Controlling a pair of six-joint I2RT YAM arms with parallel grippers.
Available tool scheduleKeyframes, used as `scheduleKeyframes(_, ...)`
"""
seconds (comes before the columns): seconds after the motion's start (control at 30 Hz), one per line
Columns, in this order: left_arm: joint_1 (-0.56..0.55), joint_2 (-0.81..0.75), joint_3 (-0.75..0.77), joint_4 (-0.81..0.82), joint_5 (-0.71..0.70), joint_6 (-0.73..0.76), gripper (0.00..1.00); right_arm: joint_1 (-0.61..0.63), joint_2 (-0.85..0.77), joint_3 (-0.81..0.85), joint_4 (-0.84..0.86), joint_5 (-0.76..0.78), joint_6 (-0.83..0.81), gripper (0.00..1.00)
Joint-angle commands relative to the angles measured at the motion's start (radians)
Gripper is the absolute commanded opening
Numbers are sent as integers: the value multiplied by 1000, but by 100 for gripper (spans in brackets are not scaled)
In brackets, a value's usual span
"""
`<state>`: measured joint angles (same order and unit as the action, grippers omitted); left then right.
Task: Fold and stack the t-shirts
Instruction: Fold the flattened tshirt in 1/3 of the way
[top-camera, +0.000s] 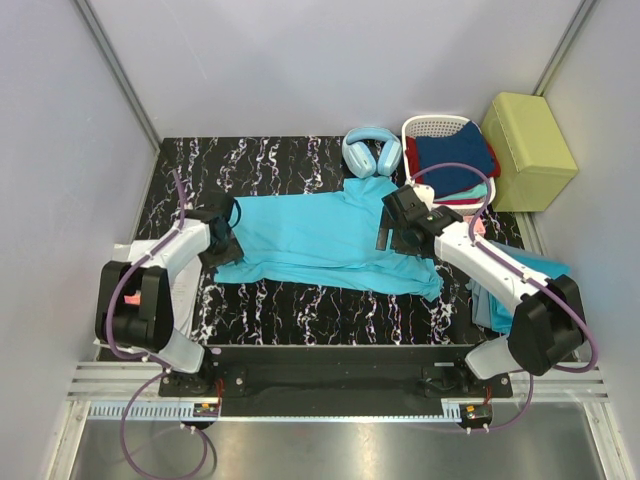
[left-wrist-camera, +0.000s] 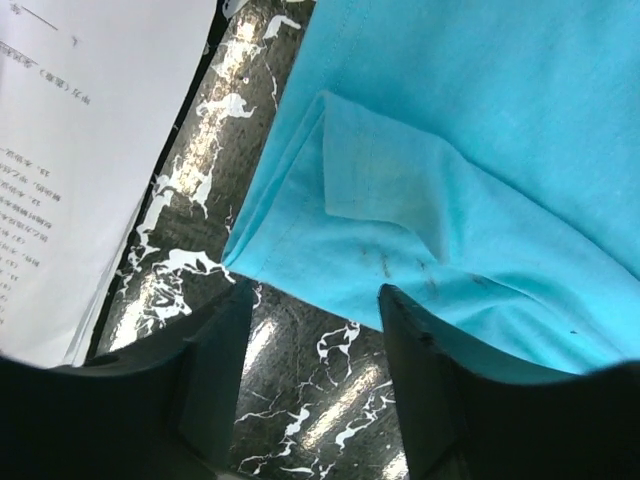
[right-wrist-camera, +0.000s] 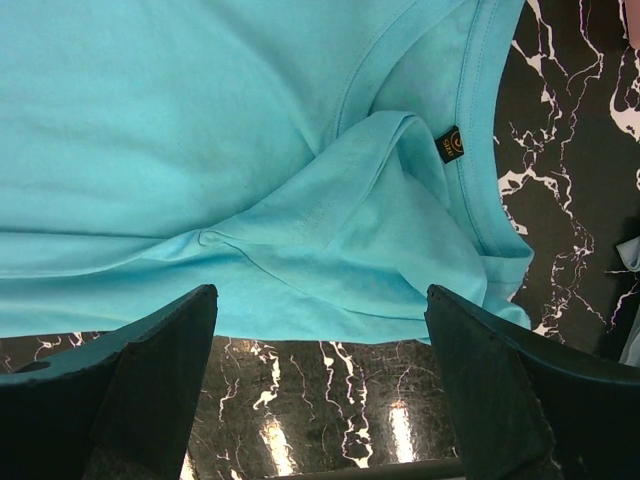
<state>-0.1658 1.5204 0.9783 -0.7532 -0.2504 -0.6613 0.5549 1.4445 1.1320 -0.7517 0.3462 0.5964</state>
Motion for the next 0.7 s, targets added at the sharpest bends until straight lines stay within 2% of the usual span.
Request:
scheduleKeyframes(0.0,17,11,-21,54,53,-1,54,7,-26,-8,17,25,-13,92)
scheduleKeyframes(0.5,43,43,-102,107,115,-21,54,8,-30,-14,17,30,-24,92)
scheduleKeyframes(0.67,51,66,-110,106,128,-24,50,7,-38,-17,17,33,-27,92)
